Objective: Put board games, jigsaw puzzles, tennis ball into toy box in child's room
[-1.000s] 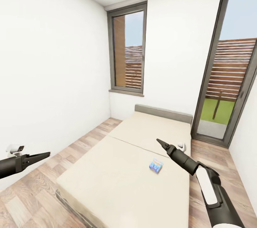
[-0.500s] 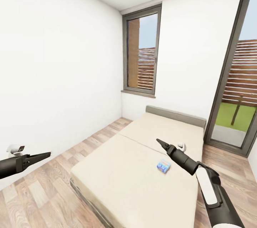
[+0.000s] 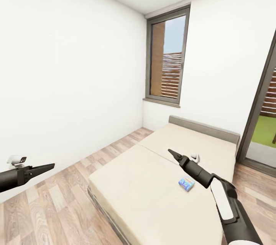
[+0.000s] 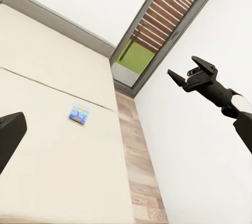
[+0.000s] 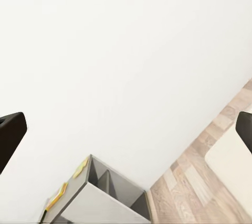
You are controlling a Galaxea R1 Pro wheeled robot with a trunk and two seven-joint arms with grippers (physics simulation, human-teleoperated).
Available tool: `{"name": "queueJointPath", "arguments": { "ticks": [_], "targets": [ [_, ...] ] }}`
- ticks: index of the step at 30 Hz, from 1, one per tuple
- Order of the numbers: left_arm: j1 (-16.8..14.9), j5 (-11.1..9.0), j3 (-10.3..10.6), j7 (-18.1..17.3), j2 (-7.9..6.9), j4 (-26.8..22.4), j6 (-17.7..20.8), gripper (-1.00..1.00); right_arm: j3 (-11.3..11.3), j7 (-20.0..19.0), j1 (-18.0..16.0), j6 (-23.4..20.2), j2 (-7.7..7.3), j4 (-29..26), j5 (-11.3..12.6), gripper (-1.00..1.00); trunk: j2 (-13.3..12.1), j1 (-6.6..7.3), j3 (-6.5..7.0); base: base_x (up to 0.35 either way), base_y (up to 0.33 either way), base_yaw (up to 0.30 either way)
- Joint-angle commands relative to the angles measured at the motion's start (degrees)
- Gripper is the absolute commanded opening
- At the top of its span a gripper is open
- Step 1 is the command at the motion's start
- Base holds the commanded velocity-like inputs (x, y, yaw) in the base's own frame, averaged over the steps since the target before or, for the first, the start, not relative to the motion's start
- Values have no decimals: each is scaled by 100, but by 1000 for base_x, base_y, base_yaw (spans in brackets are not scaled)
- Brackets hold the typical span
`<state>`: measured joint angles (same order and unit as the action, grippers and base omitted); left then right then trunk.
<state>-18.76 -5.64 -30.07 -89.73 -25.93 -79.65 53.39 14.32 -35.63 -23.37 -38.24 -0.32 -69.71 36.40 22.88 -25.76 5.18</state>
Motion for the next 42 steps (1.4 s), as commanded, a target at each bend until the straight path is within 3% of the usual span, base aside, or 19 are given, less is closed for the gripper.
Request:
{"name": "queueJointPath", "arguments": {
  "ticks": [1,19,42],
  "targets": [
    [-4,9,1,-27,0,2,60,100,9,-6,-1,-41,1,-2,25,100,4,-2,2,-2,-4,247],
    [-4,10,1,-27,0,2,60,100,-23,189,-1,-51,39,-34,25,100,4,-2,28,0,-150,118],
    [-5,10,1,-27,0,2,58,100,-26,197,-1,-54,37,-34,25,100,4,-2,28,-44,-69,270]
  ]
}}
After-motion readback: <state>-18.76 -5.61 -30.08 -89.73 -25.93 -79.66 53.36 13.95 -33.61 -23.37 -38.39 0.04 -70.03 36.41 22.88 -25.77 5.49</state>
